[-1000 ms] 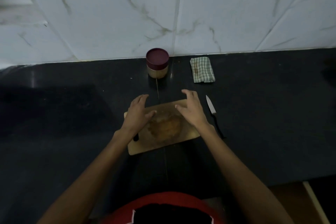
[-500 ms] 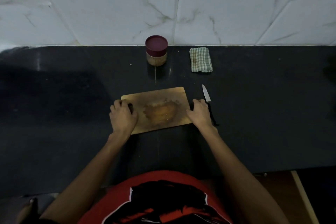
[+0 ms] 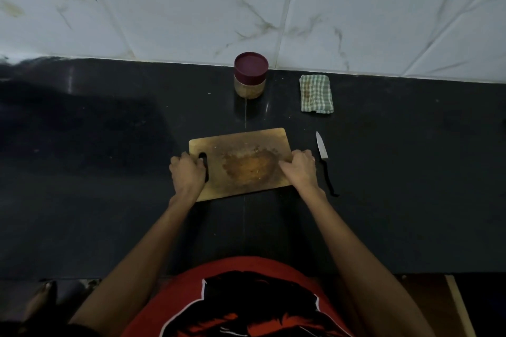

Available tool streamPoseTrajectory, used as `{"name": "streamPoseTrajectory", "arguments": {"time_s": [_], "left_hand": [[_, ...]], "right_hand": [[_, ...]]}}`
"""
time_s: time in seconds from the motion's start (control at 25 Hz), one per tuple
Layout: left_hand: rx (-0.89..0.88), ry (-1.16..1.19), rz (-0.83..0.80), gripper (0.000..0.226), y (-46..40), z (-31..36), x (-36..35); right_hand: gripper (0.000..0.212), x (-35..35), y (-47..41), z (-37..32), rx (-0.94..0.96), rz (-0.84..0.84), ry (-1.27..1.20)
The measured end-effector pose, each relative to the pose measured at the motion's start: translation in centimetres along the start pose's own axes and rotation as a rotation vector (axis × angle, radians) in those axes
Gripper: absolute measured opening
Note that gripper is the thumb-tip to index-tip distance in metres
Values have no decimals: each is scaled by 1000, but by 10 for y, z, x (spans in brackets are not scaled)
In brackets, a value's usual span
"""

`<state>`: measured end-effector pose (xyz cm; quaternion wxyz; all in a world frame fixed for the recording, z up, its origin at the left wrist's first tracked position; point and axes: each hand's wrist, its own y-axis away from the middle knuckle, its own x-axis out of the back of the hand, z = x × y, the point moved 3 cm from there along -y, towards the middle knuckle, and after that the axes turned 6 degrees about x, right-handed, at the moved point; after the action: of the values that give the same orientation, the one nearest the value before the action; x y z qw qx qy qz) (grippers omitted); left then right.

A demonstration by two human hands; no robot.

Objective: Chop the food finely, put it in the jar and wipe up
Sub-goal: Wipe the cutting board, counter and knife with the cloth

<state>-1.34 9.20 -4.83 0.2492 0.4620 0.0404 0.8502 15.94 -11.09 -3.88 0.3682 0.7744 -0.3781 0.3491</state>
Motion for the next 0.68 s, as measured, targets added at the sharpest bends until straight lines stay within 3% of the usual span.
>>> {"name": "streamPoseTrajectory", "arguments": {"time_s": [0.12, 0.32, 0.56, 0.68], "left_hand": [[-17, 177, -10, 25, -7, 4, 8], [59, 770, -133, 22, -12, 31, 18], [98, 908, -188, 25, -28, 58, 18], [113, 909, -206, 23, -31, 72, 13]], "right_hand": [[49, 7, -10, -7, 7, 43, -81], [60, 22, -28, -13, 26, 75, -203], [40, 59, -60, -9, 115, 47, -298], [37, 76, -96, 8, 73, 142, -383]]}}
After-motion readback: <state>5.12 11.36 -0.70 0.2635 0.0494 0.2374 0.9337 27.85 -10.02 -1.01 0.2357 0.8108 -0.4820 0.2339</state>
